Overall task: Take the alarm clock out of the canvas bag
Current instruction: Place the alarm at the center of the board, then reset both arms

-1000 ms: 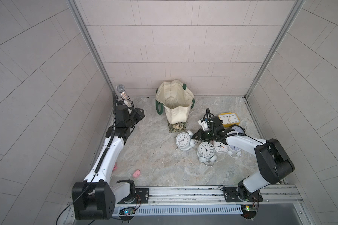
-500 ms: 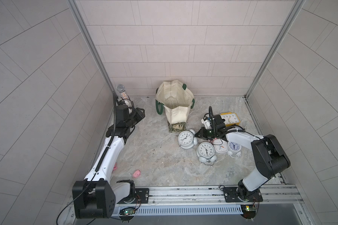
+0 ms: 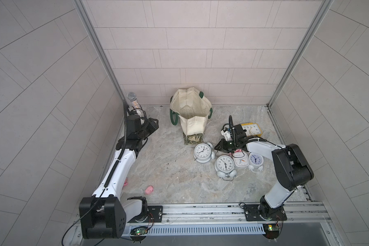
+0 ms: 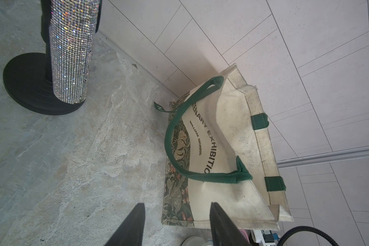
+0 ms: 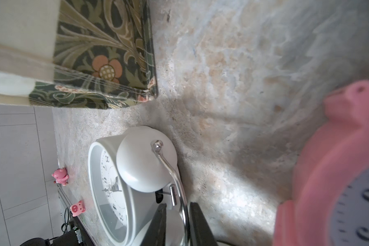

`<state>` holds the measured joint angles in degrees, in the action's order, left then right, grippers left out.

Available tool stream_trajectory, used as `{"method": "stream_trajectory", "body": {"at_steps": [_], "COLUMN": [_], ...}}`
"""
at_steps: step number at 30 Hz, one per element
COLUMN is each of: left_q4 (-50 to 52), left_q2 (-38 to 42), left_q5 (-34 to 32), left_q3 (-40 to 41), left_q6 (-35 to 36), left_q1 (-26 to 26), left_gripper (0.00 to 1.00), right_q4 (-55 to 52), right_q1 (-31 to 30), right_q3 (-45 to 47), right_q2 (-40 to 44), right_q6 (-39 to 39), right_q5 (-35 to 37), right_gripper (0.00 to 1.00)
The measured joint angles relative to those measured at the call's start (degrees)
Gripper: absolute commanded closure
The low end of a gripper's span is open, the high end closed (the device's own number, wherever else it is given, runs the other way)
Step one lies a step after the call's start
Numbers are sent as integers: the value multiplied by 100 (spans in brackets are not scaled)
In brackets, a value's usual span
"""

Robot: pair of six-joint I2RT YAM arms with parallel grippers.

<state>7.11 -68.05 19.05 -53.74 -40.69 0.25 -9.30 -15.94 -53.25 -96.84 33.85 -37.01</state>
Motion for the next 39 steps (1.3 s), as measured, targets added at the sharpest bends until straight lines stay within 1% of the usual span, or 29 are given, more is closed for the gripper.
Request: {"method": "stream_trajectory", "body": {"at_steps": [6,9,12,16,18,20,21,23,24,25,27,29,30,32,35,37,39], "left_q4": [-83,-236,-415,-638,-684,-743,-793,-933,-1025,-1130,-1362,-1648,-1801,-2218,-2717,-2944,-3169], "left_q2": [0,2,2,42,114,236,315,560,684,831,1091,1274,1333,1403,1298,1058,708], "left_q5": [-7,-55,-192,-573,-813,-1104,-1226,-1554,-1692,-1888,-2249,-2684,-2857,-3270,-3687,-3869,-4011], "left_q3": [149,308,520,835,997,1145,1220,1421,1523,1646,1899,2177,2319,2695,3145,3254,3265], "left_q6": [0,4,26,160,240,356,396,511,560,608,719,837,896,1043,1318,1519,1700], "left_q1": [0,0,0,0,0,0,0,0,0,0,0,0,0,0,0,0,0], "left_gripper": [45,45,44,39,33,26,23,17,14,12,5,3,3,1,0,0,0], "right_q4": [-48,-157,-352,-669,-765,-815,-811,-688,-601,-494,-339,-114,-20,192,518,769,1078], "right_q1": [33,66,125,227,271,299,308,310,310,308,310,313,315,315,352,466,680], "right_q3": [-59,-153,-258,-382,-420,-411,-398,-240,-127,57,409,817,986,1338,1746,1998,2210], "right_q2": [-72,-37,216,975,1445,1996,2201,2793,3025,3346,3873,4367,4533,4802,4894,4819,4607], "right_q6": [-48,-109,-240,-485,-647,-807,-852,-988,-1047,-1128,-1272,-1462,-1552,-1661,-1810,-1856,-1864], "right_q5": [7,28,146,450,682,966,1080,1447,1593,1821,2251,2774,3034,3668,4614,5029,5226], "right_gripper": [77,71,66,56,48,43,40,31,29,24,16,3,1,0,0,0,0]}}
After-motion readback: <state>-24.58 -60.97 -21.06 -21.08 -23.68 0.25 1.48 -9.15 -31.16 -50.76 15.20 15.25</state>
